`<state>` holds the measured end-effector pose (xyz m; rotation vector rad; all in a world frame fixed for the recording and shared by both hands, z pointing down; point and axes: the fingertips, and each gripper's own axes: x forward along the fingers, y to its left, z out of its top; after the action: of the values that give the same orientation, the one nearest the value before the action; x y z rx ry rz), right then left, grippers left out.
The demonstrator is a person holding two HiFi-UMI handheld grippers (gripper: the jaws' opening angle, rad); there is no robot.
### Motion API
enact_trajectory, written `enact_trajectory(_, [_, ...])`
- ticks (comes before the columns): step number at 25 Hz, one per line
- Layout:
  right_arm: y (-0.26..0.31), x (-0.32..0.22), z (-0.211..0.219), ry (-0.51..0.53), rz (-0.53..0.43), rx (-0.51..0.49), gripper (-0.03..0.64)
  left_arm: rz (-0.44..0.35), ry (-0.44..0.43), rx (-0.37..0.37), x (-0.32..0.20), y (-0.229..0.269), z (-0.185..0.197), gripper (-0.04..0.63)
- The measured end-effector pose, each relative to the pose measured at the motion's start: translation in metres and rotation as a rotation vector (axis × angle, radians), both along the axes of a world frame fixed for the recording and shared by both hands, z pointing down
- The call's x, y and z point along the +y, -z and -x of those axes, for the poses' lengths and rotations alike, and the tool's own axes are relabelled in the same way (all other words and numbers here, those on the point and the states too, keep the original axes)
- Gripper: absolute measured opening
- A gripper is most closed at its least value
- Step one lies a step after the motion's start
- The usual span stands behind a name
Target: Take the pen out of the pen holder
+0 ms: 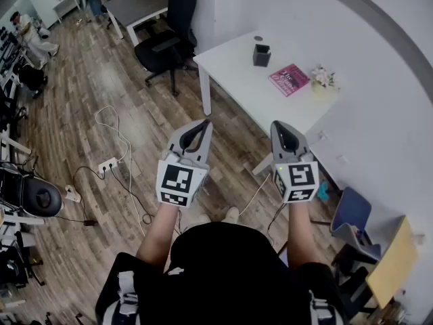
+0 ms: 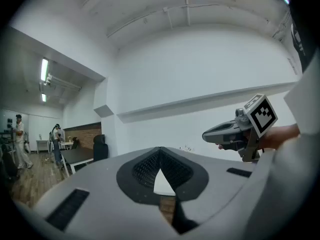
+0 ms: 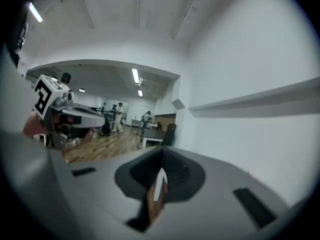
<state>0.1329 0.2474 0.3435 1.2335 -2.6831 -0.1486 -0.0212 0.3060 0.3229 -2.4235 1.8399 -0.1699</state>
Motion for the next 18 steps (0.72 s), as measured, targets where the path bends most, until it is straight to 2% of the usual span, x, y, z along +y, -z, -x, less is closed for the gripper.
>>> enact_trajectory(6, [0.002, -0.003, -0.006, 0.006, 0.002, -0.033, 0.034, 0.006, -0.002, -0.002, -0.004, 0.0, -0.007, 0.021])
enact_trajectory(18, [-0.017, -0.041, -0.026, 0.057, 0.025, -0.015, 0.034, 0.023, 0.019, -0.017, -0.042, -0.015, -0.036, 0.023])
